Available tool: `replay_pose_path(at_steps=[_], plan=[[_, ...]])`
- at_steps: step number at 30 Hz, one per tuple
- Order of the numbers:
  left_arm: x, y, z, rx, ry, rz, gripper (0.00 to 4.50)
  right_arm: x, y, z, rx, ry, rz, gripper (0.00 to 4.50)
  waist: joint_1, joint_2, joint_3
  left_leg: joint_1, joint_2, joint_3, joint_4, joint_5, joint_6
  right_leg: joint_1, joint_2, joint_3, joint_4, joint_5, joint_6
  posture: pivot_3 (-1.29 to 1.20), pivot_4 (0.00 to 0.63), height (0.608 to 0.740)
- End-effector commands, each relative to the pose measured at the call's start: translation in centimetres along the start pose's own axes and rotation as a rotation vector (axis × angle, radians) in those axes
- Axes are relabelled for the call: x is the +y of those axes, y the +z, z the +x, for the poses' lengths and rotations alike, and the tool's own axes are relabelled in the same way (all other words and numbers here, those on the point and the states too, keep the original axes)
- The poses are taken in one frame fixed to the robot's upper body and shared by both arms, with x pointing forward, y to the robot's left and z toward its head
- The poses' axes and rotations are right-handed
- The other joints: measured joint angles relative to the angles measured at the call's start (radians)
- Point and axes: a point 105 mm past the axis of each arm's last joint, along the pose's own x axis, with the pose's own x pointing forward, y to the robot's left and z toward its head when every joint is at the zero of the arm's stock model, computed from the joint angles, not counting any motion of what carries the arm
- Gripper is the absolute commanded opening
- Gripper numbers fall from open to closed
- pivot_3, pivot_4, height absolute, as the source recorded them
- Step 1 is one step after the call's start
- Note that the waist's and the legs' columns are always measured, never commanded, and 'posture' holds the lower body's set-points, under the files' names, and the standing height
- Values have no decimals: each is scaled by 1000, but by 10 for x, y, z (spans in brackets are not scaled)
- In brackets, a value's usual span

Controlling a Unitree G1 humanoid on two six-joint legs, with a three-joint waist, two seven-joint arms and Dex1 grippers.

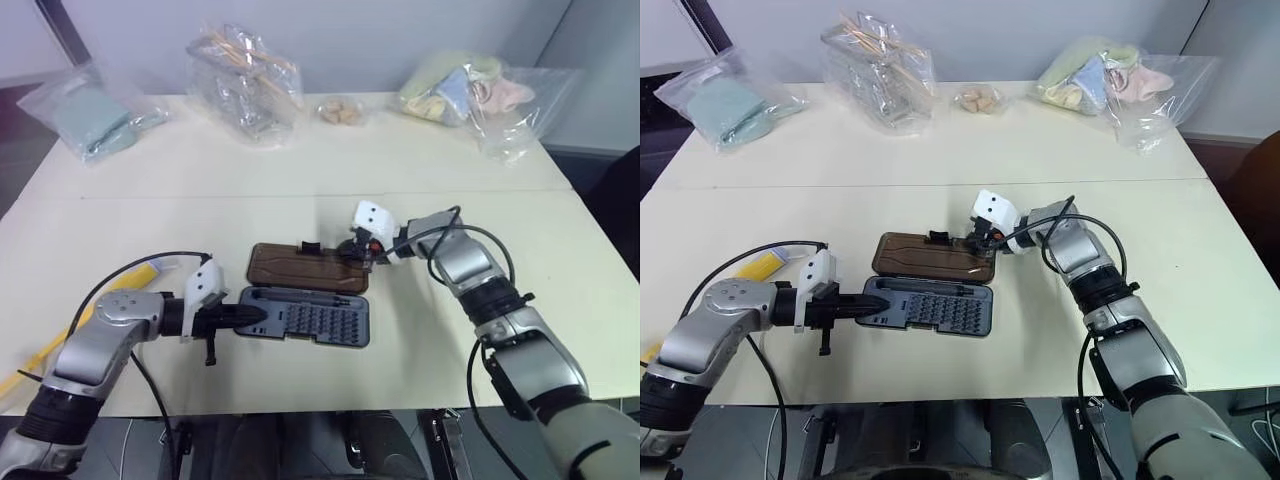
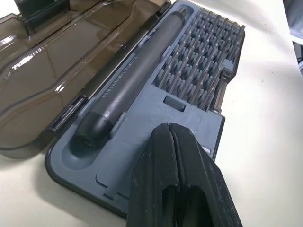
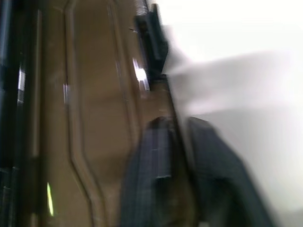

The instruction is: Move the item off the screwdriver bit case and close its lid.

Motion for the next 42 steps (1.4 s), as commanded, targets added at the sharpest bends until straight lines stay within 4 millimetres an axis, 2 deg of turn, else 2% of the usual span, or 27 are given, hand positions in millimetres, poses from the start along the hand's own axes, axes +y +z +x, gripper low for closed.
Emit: replay_pose_path(at_steps=[1, 10, 15, 20, 24, 29, 34, 38, 42], plan=[[-5, -4, 3, 5, -17, -3, 0, 1, -5, 5, 13, -3, -14, 12, -3, 1, 0, 0, 0, 0, 0, 0, 0, 0, 0, 0, 0, 0, 0, 0, 150, 737], [-6, -5, 3, 4, -12, -10, 0, 9, -5, 7, -6, 24, -98, 12, -5, 1, 0, 1, 0, 0, 0, 0, 0, 0, 0, 0, 1, 0, 0, 0, 150, 737], [1, -7, -1, 8, 17, -14, 0, 10, -2, 6, -14, 20, -156, 12, -5, 1, 0, 1, 0, 0, 0, 0, 0, 0, 0, 0, 1, 0, 0, 0, 150, 737], [19, -8, -9, 7, 85, -25, 0, 10, 2, 5, -26, 6, -172, 12, -3, 1, 0, 1, 0, 0, 0, 0, 0, 0, 0, 0, 1, 0, 0, 0, 150, 737], [18, -14, -10, 32, 73, -20, 0, 9, 5, 4, -32, -9, -202, 12, -4, 1, 0, 1, 0, 0, 0, 0, 0, 0, 0, 0, 1, 0, 0, 0, 150, 737], [14, -18, -6, 39, 66, -23, 0, 9, 22, -6, -57, -66, -298, 12, -2, 1, 0, 1, 0, 0, 0, 0, 0, 0, 0, 0, 1, 0, 0, 0, 150, 737], [11, -20, -5, 38, 67, -32, 0, 17, 47, -24, -90, -155, -396, 12, -1, 1, 0, 1, 0, 0, 0, 0, 0, 0, 0, 0, 1, 0, 0, 0, 150, 737], [10, -21, -5, 38, 70, -39, 0, 26, 58, -36, -96, -204, -457, 12, 1, 1, 0, 1, 0, 0, -1, 0, 0, 0, 0, 0, 1, 0, 0, 0, 150, 737], [10, -21, -4, 33, 71, -46, 0, 35, 59, -40, -93, -236, -485, 12, 2, 1, 0, 0, 0, 0, -1, 0, 0, 0, 0, 0, 1, 0, 0, 0, 150, 737]])
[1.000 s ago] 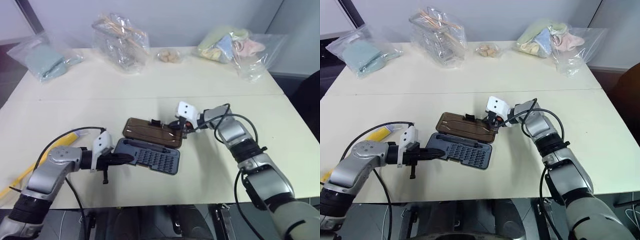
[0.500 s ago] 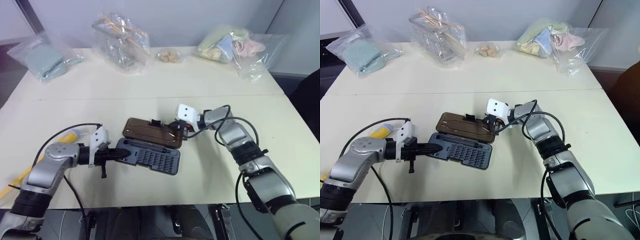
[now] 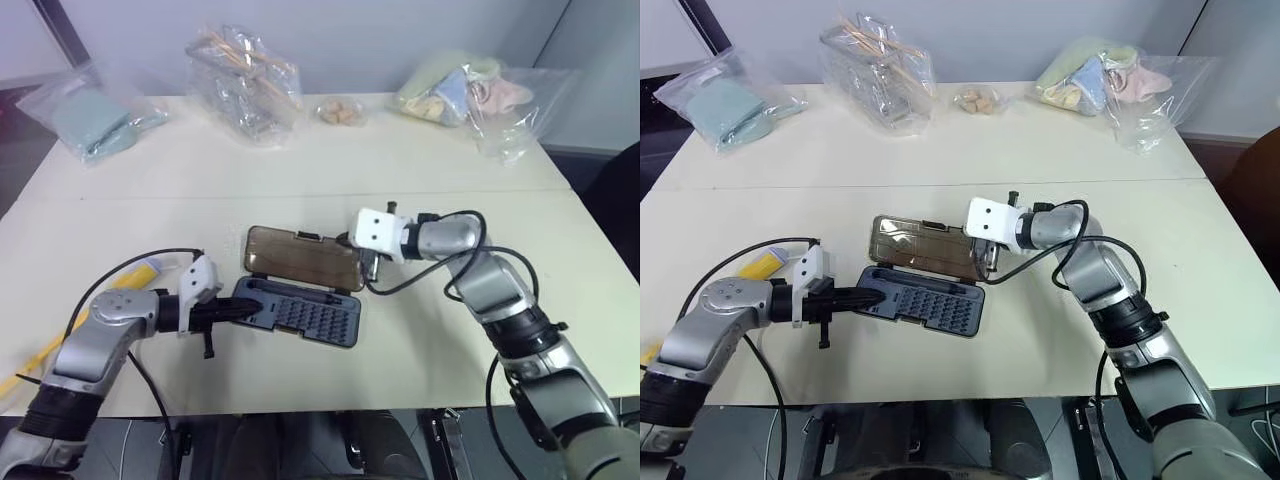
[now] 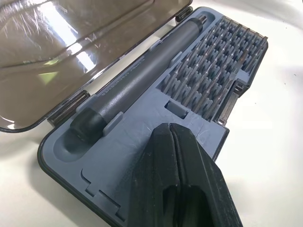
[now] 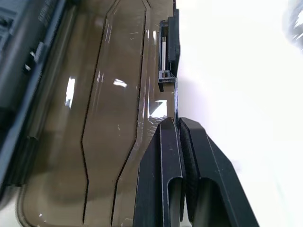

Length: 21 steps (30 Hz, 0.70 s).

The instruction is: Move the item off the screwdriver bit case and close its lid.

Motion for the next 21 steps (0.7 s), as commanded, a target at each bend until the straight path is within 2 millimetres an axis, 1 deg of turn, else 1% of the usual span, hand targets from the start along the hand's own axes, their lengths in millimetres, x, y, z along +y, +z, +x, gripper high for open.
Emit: replay_pose_path(at_steps=[1, 4, 7, 8, 10, 11, 14, 16, 18, 20, 21], plan=[[-2, -17, 0, 59, 6, -55, 0, 1, 19, -8, -42, -29, -58, 12, 0, 0, 0, 0, 0, 0, 0, 0, 0, 0, 0, 0, 0, 0, 0, 0, 150, 737], [-2, -15, 1, 49, 3, -57, 0, 4, 19, -8, -41, -36, -47, 12, 0, 0, 0, 0, 0, 0, 0, 0, 0, 0, 0, 0, 0, 0, 0, 0, 150, 737], [-3, -6, 2, 26, -9, -50, 0, 5, 17, -8, -35, -43, -43, 12, 0, 0, 0, 0, 0, 0, 0, 0, 0, 0, 0, 0, 0, 0, 0, 0, 150, 737], [-5, 0, 2, 6, -19, -51, 0, 4, 17, -8, -36, -46, -41, 12, 0, 0, 0, 0, 0, 0, 0, 0, 0, 0, 0, 0, 0, 0, 0, 0, 150, 737], [-6, 22, -2, -72, -45, -62, 0, 5, 17, -8, -37, -48, -51, 12, 0, 0, 0, 0, 0, 0, 0, 0, 0, 0, 0, 0, 0, 0, 0, 0, 150, 737], [-6, 30, -4, -99, -52, -69, 0, 5, 17, -9, -37, -48, -56, 12, 0, 0, 0, -1, 0, 0, 0, 0, 0, 0, 0, 0, 0, 0, 0, 0, 150, 737], [0, 58, -11, -197, -52, -128, 0, 7, 17, -9, -38, -43, -61, 12, 1, -1, 1, -2, 0, -1, 0, 0, 0, -1, 0, 0, 0, 0, 0, 0, 150, 737], [9, 76, -19, -281, -39, -177, 0, 8, 17, -9, -41, -40, -61, 12, 2, -1, 1, -2, 0, -1, 0, 0, 0, -1, 0, 0, 0, 0, 0, 0, 150, 737], [28, 90, -27, -364, 31, -226, 0, 9, 17, -9, -43, -42, -62, 12, 2, -1, 1, -2, 0, -1, 0, 0, 0, -1, 0, -1, 0, 0, 0, 0, 150, 737], [51, 96, -34, -403, 132, -248, 0, 8, 18, -9, -46, -46, -65, 12, 0, -1, 1, -2, -1, -1, 0, 0, 0, -1, 0, -1, 0, 0, 1, 0, 150, 737], [62, 93, -35, -391, 187, -246, 0, 8, 18, -10, -47, -48, -68, 12, -2, -1, 1, -2, -1, -1, 0, 0, 0, -1, 0, -1, 0, 0, 1, 0, 150, 737]])
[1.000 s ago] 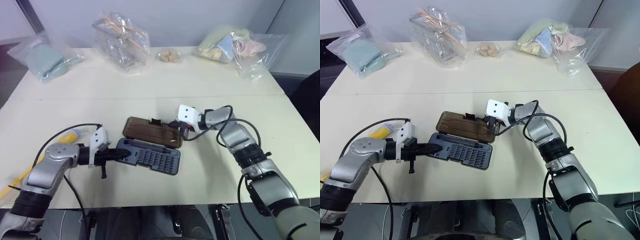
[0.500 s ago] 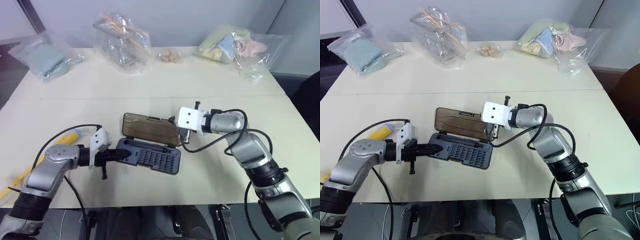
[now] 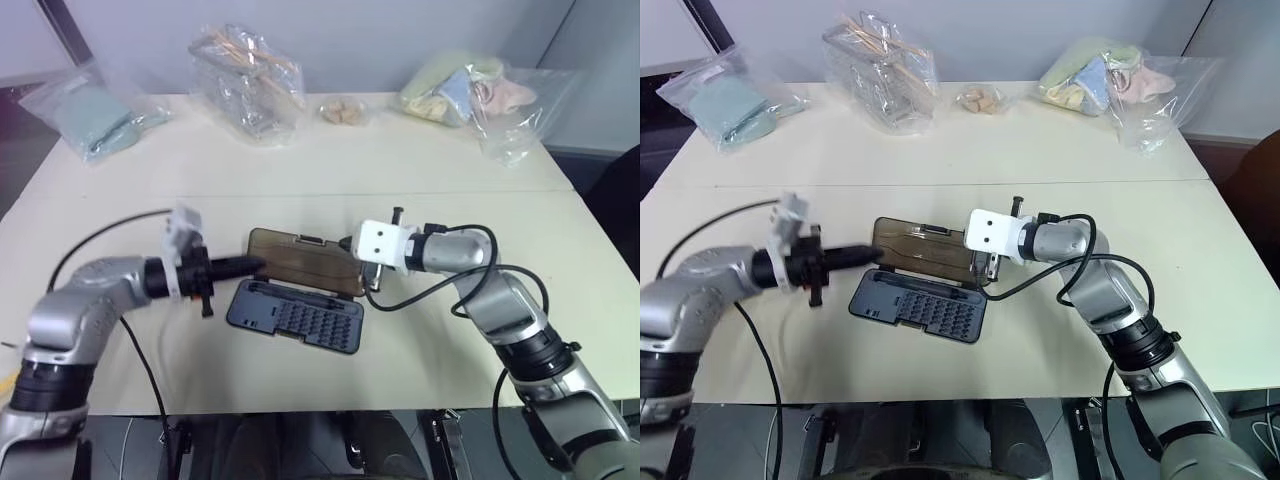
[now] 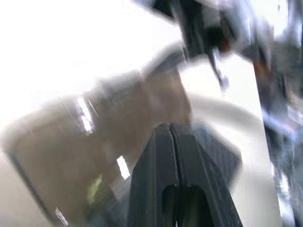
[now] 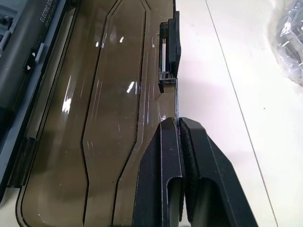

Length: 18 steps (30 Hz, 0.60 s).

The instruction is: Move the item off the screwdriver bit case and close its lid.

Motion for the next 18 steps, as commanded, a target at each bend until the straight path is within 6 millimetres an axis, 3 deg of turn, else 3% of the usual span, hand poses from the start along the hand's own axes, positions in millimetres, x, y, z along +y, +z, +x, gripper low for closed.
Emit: replay_pose_path(at_steps=[1, 4, 8, 12, 18], plan=[[33, 7, -9, -20, 167, 21, 0, -3, 18, -4, -62, -15, -58, 12, -2, 0, 0, 0, 0, 0, 0, 0, 0, 0, 0, 0, 0, 0, 0, 0, 150, 737], [61, -3, -8, 49, 295, 94, 0, -4, 20, -4, -67, -19, -74, 12, 0, 0, 0, 0, 0, 0, 0, 0, 0, 0, 0, 0, 0, 0, 0, 0, 150, 737], [80, -17, 1, 116, 344, 164, 0, -5, 21, -5, -69, -25, -80, 12, 4, 0, 0, 0, -1, 0, 0, 0, 0, 0, 0, 0, -1, 0, 0, 0, 150, 737], [84, -39, 20, 192, 309, 227, 0, -5, 23, -6, -74, -28, -82, 12, 7, 0, 0, -1, -1, 1, 0, 0, 0, 0, -1, 0, -1, 0, 0, 0, 150, 737], [73, -57, 41, 222, 188, 241, 0, -4, 25, -7, -73, -32, -90, 12, 0, 0, 0, -1, -1, 0, 0, 0, 0, 0, 0, 0, -1, 0, 0, 0, 150, 737]])
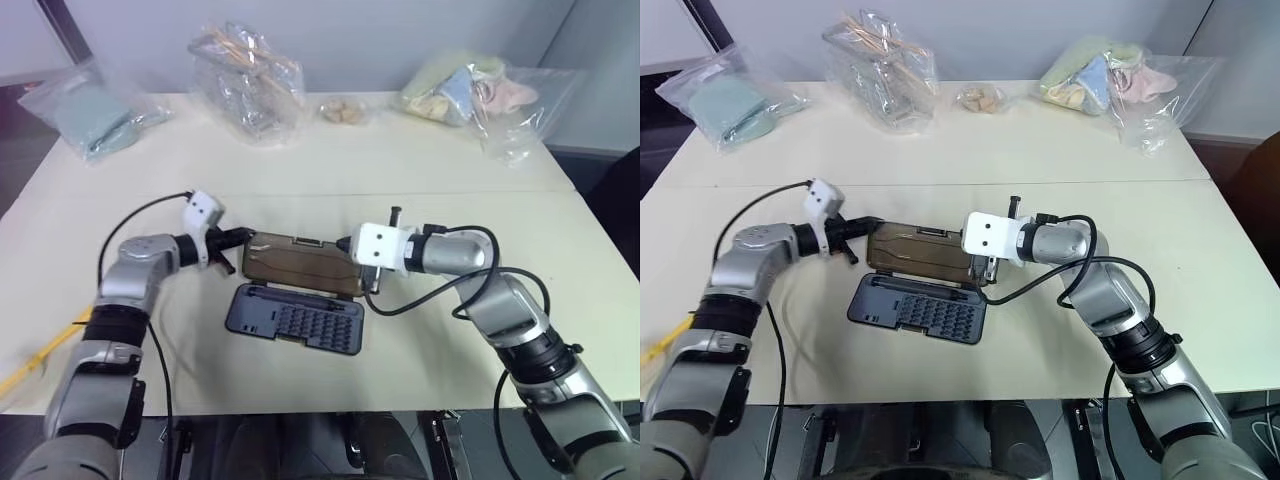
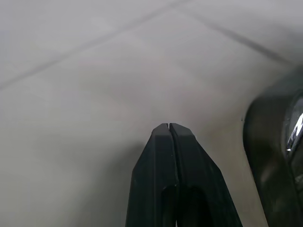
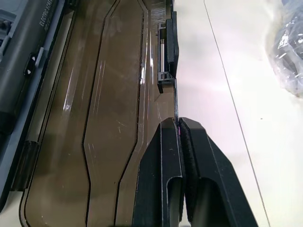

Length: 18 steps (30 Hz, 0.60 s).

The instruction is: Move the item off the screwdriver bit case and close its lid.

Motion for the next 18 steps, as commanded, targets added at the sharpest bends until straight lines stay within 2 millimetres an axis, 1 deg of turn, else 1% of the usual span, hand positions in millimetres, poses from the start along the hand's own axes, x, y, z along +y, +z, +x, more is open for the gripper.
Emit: replay_pose_path(at_steps=[1, 6, 9, 12, 15, 18], plan=[[-3, 14, 2, -39, -49, 43, 0, -4, 15, -4, -40, -23, -47, 12, -1, 0, 0, 0, 0, 0, 0, 0, 0, 0, 0, 0, 0, 0, 0, 0, 150, 737], [-9, 21, 3, -71, -94, 22, 0, -4, 14, -6, -33, -25, -40, 12, 1, 0, 0, 0, 0, 0, 0, 0, 0, 0, 0, 0, 0, 0, 0, 0, 150, 737], [-9, 20, 2, -67, -101, 22, 0, -5, 14, -7, -31, -25, -10, 857, 2, 0, 0, 0, 0, 0, 0, 0, 0, 0, 0, 0, 0, 0, 0, 0, 150, 737], [-9, 19, 1, -66, -105, 20, 0, -4, 14, -8, -21, -16, -20, 2335, 2, 0, 0, 0, 0, 0, 0, 0, 0, 0, 0, 0, 0, 0, 0, 0, 150, 737], [-10, 18, 1, -66, -111, 18, 0, -3, 16, -9, -19, -10, -22, 3928, 2, 0, 0, 0, 0, 0, 0, 0, 0, 0, 0, 0, 0, 0, 0, 0, 150, 737], [-12, 21, 0, -75, -128, 21, 0, -10, 18, -15, -21, -24, -4, 3928, 2, 0, 0, 0, 0, 0, 0, 0, 0, 0, 0, 0, 0, 0, 0, 0, 150, 737]])
